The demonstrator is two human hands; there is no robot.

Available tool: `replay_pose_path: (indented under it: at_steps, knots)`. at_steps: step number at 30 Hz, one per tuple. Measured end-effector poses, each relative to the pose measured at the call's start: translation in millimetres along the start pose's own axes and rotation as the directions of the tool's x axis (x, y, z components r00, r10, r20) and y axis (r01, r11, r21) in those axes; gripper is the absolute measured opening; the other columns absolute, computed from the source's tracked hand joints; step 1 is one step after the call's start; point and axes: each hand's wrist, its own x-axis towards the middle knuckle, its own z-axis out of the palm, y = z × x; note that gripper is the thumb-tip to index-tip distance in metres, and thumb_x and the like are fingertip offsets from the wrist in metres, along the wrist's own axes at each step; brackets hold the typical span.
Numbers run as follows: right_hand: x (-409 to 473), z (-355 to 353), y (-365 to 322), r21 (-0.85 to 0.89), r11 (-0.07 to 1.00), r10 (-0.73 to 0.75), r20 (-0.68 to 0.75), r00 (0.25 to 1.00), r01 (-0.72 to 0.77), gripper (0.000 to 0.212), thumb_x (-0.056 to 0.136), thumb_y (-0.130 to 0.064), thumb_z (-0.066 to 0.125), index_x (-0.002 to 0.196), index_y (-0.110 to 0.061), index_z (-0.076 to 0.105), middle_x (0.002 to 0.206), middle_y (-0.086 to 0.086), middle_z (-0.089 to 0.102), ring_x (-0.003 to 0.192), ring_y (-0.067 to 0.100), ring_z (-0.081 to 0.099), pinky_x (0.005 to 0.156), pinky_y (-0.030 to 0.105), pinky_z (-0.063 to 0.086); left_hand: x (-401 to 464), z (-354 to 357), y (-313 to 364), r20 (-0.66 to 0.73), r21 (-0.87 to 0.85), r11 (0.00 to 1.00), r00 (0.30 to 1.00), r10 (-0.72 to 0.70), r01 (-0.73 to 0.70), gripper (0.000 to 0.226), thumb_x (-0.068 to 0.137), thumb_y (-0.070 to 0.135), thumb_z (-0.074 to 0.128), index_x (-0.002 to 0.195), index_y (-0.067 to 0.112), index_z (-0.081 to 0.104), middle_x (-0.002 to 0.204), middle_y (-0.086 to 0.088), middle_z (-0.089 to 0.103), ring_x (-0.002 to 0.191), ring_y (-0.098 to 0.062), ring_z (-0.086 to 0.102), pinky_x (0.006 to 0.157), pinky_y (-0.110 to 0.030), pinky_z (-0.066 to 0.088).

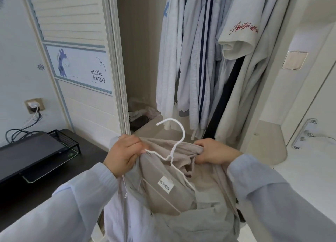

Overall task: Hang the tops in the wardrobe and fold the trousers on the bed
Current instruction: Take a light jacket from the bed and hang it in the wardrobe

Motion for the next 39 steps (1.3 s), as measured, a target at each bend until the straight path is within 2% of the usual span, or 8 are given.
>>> replay_pose_path:
  at_steps: [3,6,9,12,20,25,29,39]
  knots:
    - [-18.6,-28.2,-5.2,0.278,0.959,-0.102,0.152,0.983,0.057,0.016,0.078,-0.02,0.072,0.085,-0.032,0.066,0.084,-0.01,0.07,0.081,0.007,0.066,0.078,0.023,0.051,-1.8,-2.8,2.5,0.021,-0.013,0.998,0.998,0.067,-0.067,0.027,0.1,0.025,0.03,0.092,0.022,0.056,0.083,0.004,0.058,0.076,-0.015,0.051,0.07,-0.031,0.039]
    - [-9.5,-32.5,-1.6,0.416,0.879,-0.09,-0.336,0.938,0.233,0.019,0.081,-0.005,0.065,0.076,-0.023,0.066,0.069,-0.008,0.066,0.064,0.006,0.062,0.065,0.02,0.045,-3.9,-0.9,7.1,0.043,-0.018,0.992,0.991,0.128,-0.127,0.025,0.099,0.023,0.032,0.091,0.021,0.055,0.087,0.006,0.052,0.077,-0.017,0.05,0.071,-0.031,0.039]
    - [11.9,1.4,0.7,-0.406,0.912,-0.292,-0.732,0.615,-0.051,0.017,0.073,0.002,0.062,0.069,-0.015,0.063,0.061,0.0,0.058,0.056,0.019,0.056,0.047,0.022,0.035,-5.6,4.4,10.1,0.052,0.002,0.991,0.99,0.134,-0.134,0.023,0.096,0.021,0.034,0.087,0.02,0.055,0.081,0.007,0.046,0.072,-0.017,0.046,0.067,-0.03,0.037]
    - [25.9,39.4,10.3,-0.717,0.668,-0.293,-0.497,0.817,-0.197,0.011,0.065,-0.005,0.07,0.072,-0.013,0.066,0.064,0.006,0.065,0.059,0.026,0.063,0.045,0.026,0.041,-8.9,7.3,9.8,0.047,0.028,0.994,0.994,0.104,-0.105,0.028,0.098,0.024,0.033,0.084,0.018,0.057,0.08,0.006,0.047,0.07,-0.017,0.046,0.066,-0.03,0.036]
    - [-6.6,10.4,1.7,0.167,0.986,-0.007,0.209,0.978,-0.029,0.033,0.09,-0.049,0.049,0.077,-0.025,0.069,0.066,-0.014,0.065,0.069,0.007,0.057,0.075,0.022,0.046,-0.4,0.4,-14.2,-0.038,0.073,0.972,0.974,-0.222,0.225,0.043,0.1,0.04,0.028,0.087,0.019,0.064,0.075,0.001,0.063,0.073,-0.016,0.053,0.066,-0.034,0.038]
    - [-39.5,-40.5,1.5,0.362,0.931,-0.007,0.154,0.988,-0.049,0.067,0.063,-0.076,0.054,0.099,-0.021,0.067,0.1,-0.006,0.071,0.099,0.012,0.065,0.092,0.022,0.045,49.1,0.4,-32.7,-0.119,-0.086,0.909,0.901,-0.416,0.409,0.045,0.091,0.048,0.039,0.092,0.018,0.072,0.088,0.002,0.07,0.083,-0.013,0.057,0.077,-0.029,0.043]
    - [-47.6,-67.4,-16.4,0.105,0.984,-0.125,-0.154,0.98,0.143,0.017,0.093,-0.027,0.052,0.097,-0.017,0.066,0.092,-0.009,0.069,0.093,0.011,0.064,0.077,0.013,0.045,103.0,11.8,-45.6,-0.025,-0.179,0.856,0.868,-0.496,0.485,0.032,0.087,0.048,0.038,0.089,0.035,0.067,0.086,0.019,0.066,0.088,-0.018,0.057,0.086,-0.033,0.044]
    - [21.3,-172.2,-103.7,0.44,0.877,0.042,-0.467,0.883,0.191,0.017,0.087,-0.022,0.062,0.08,-0.009,0.07,0.078,0.006,0.073,0.084,0.026,0.067,0.09,0.038,0.05,249.9,40.7,-110.2,0.083,-0.439,0.676,0.776,-0.626,0.592,0.062,0.082,0.055,0.046,0.14,0.033,0.04,0.136,0.001,0.048,0.126,-0.014,0.043,0.114,-0.039,0.028]
